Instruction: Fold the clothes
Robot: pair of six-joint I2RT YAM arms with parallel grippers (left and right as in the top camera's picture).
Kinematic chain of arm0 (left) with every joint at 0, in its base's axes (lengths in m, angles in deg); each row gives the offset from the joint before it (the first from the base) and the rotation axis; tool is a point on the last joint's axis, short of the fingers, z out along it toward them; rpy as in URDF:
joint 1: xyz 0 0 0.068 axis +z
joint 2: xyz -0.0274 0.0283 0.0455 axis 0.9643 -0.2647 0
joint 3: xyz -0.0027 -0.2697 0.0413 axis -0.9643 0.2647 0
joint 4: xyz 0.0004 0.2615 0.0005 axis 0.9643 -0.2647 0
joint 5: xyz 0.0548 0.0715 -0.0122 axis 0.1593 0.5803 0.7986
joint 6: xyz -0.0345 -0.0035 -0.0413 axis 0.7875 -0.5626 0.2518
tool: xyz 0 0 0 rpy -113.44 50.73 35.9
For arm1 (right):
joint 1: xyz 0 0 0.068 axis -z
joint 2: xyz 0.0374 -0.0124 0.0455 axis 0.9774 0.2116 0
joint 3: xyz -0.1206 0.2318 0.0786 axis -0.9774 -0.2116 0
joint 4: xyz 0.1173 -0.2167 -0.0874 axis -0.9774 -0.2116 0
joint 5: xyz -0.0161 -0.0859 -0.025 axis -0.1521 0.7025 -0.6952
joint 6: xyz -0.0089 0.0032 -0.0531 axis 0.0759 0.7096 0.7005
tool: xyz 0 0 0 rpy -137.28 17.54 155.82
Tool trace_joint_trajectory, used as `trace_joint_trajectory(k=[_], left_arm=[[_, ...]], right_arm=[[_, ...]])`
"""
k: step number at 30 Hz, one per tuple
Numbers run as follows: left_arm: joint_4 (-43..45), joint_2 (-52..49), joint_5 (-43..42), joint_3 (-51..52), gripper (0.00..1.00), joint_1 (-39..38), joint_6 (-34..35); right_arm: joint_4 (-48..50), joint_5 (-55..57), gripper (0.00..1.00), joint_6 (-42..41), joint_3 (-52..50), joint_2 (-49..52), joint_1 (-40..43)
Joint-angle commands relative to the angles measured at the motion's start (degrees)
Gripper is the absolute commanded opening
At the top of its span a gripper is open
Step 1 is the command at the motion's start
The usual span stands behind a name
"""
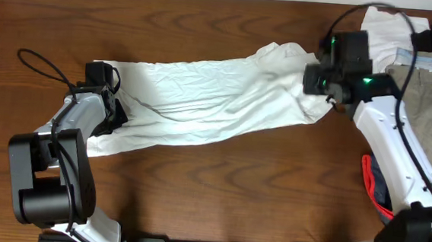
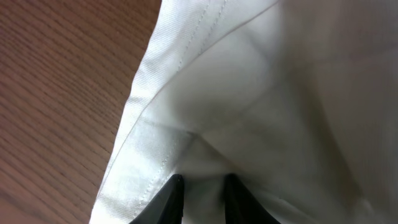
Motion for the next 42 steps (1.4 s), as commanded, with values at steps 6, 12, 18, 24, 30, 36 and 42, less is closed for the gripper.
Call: trace_joint_trajectory(k=[6, 12, 18, 24, 30, 36, 42], left_arm=[[-0.8, -3.1, -2.1, 2.1, 0.24, 0.1, -0.5], [-0.8, -3.1, -2.1, 2.1, 0.24, 0.1, -0.5], [-0.8, -3.1, -2.3, 2.1, 0.24, 0.1, -0.5], [-0.9, -3.1, -2.3, 2.1, 0.24, 0.1, -0.5], [-0.9, -3.1, -2.3, 2.1, 0.24, 0.1, -0.5], [-0.9, -3.1, -2.3, 2.1, 0.24, 0.1, -0.5], [-0.8, -3.1, -2.3, 2.1, 0.24, 0.1, -0.5]], right_arm=[[-2.5, 1.9, 0.35, -0.9, -0.2, 4.4, 0.3], [-5.2, 3.8, 0.33, -0.7, -0.2, 4.7, 0.4], [-5.4, 3.2, 0.27, -3.5, -1.9, 7.3, 0.5], [-1.3, -0.9, 0.27, -4.6, -2.0, 13.8, 0.5], [2.6, -1.0, 0.29, -5.3, -2.0, 17.4, 0.7], [5.9, -0.9, 0.31, -5.4, -2.0, 17.6, 0.8], [3.2, 5.9, 0.31, -14.2, -2.0, 17.6, 1.4]])
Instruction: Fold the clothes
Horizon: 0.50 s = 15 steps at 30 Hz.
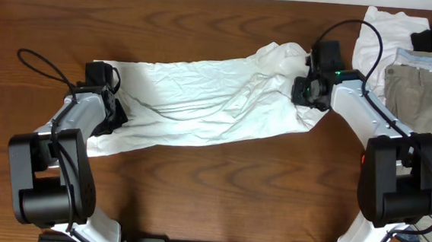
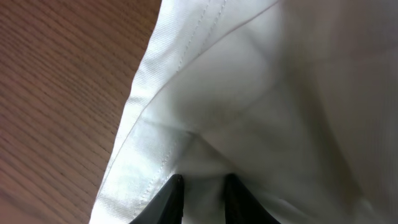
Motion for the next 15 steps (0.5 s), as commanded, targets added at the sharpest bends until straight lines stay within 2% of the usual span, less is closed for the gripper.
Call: trace_joint_trajectory(k=[1, 15], left_arm=[[-0.8, -3.1, -2.3, 2.1, 0.24, 0.1, -0.5], [-0.8, -3.1, -2.3, 2.1, 0.24, 0.1, -0.5]], right_arm=[[0.2, 4.2, 0.31, -6.4, 0.0, 0.2, 0.9], [5.0, 2.6, 0.30, -13.1, 0.0, 0.4, 3.0]])
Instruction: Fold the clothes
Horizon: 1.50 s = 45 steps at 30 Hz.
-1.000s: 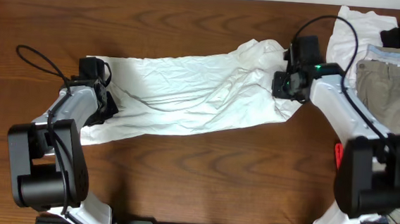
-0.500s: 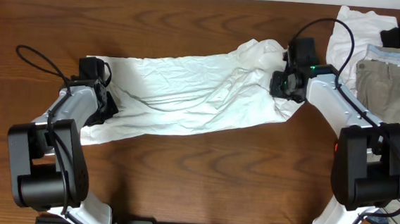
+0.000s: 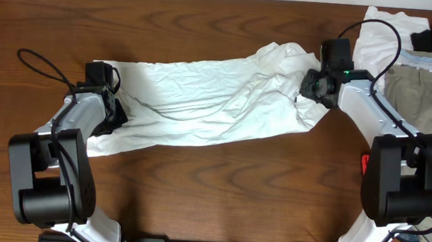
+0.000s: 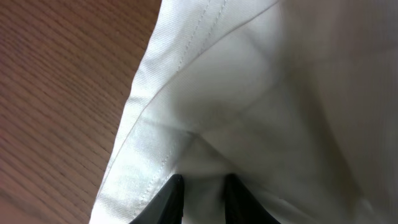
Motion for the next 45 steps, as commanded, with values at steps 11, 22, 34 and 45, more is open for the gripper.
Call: trace_joint_trajectory(k=[11, 22, 34, 45], left_arm=[[-0.8, -3.1, -2.3, 2.1, 0.24, 0.1, -0.6], [-0.8, -3.1, -2.3, 2.1, 0.24, 0.1, -0.6], [-0.8, -3.1, -2.3, 2.1, 0.24, 0.1, -0.6], [-0.8, -3.1, -2.3, 2.1, 0.24, 0.1, -0.3]], right_arm=[[2.9, -1.5, 0.28, -9.8, 0.0, 4.0, 0.4], [4.5, -2.8, 0.01, -11.0, 0.0, 5.7, 0.5], [1.6, -3.3, 0.01, -4.4, 0.0, -11.5, 4.3], [-8.6, -5.3, 0.01, 11.6, 0.0, -30.4, 0.0]])
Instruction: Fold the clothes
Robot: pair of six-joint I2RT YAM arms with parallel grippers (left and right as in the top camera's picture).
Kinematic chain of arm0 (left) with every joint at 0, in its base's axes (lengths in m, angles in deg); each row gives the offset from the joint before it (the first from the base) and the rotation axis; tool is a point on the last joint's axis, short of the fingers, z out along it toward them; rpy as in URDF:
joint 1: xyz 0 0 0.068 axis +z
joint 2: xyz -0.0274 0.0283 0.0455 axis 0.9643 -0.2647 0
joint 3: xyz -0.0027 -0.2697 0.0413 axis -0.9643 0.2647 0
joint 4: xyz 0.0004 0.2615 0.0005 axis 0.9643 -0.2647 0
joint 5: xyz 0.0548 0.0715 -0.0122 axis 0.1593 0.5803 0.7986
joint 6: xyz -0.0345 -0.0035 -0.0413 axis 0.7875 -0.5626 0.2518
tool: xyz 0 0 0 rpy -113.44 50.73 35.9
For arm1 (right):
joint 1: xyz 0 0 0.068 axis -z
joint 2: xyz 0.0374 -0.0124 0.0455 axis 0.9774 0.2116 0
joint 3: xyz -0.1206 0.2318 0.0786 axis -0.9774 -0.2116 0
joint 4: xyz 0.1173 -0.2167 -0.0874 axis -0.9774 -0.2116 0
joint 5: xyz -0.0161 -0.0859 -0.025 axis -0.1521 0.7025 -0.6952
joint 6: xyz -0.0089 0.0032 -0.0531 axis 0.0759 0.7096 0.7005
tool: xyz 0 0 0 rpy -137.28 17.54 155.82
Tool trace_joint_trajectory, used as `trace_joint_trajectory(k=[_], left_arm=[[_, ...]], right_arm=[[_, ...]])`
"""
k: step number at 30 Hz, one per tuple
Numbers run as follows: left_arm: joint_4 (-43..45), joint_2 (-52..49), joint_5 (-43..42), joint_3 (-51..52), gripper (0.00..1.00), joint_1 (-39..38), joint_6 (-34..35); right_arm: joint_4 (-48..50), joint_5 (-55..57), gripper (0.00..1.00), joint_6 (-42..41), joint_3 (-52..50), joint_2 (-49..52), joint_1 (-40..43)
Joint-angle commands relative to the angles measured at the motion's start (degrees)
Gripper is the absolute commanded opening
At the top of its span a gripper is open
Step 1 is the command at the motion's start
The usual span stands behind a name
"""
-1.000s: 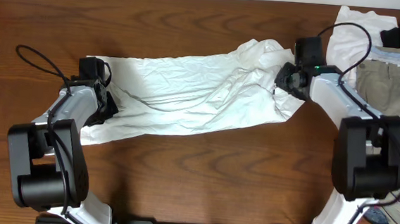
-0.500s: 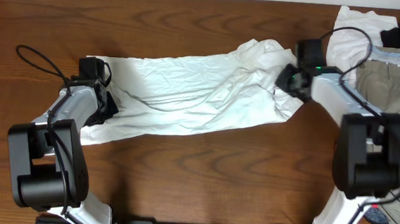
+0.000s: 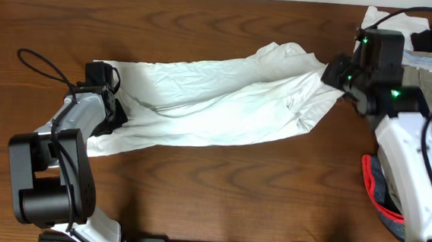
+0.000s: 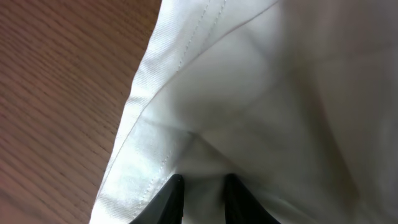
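Note:
A long white garment (image 3: 217,98) lies stretched across the wooden table (image 3: 196,188), creased and partly twisted. My left gripper (image 3: 113,114) sits at its left end. In the left wrist view the two dark fingertips (image 4: 174,186) stand close together with a pinch of the white garment (image 4: 261,93) between them, beside a stitched hem; the left gripper (image 4: 202,183) is shut on it. My right gripper (image 3: 332,73) is at the garment's right end, where the cloth is drawn out to a point toward it. Its jaws are hidden under the wrist.
A pile of clothes fills the right edge: beige trousers, a white piece (image 3: 383,18), a dark item, and a red and dark piece (image 3: 375,189) lower down. A black cable (image 3: 37,63) loops beside the left arm.
My right gripper has moved right and toward the far edge, and the garment's right end is pulled out further right with it. The left gripper and its hold are unchanged.
The left gripper stayed shut on the garment's left end throughout. My right gripper was over the bunched right end, then lower and further left on the cloth, then slightly right. Now it is further right with the cloth drawn taut.

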Motion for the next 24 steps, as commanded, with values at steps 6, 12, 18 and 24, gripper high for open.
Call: trace_joint_trajectory(k=[6, 12, 18, 24], left_arm=[[-0.8, -3.1, -2.3, 2.1, 0.24, 0.1, -0.1], [-0.8, -3.1, -2.3, 2.1, 0.24, 0.1, -0.1], [-0.8, -3.1, -2.3, 2.1, 0.24, 0.1, -0.1], [-0.8, -3.1, -2.3, 2.1, 0.24, 0.1, -0.1]], right_arm=[[-5.0, -0.5, 0.01, 6.1, 0.2, -10.7, -3.1], [-6.4, 0.0, 0.01, 7.0, 0.2, -16.6, -6.6], [-11.9, 8.0, 0.01, 6.1, 0.7, -18.5, -10.3], [-16.5, 16.3, 0.01, -0.9, 1.2, -19.6, -12.7]])
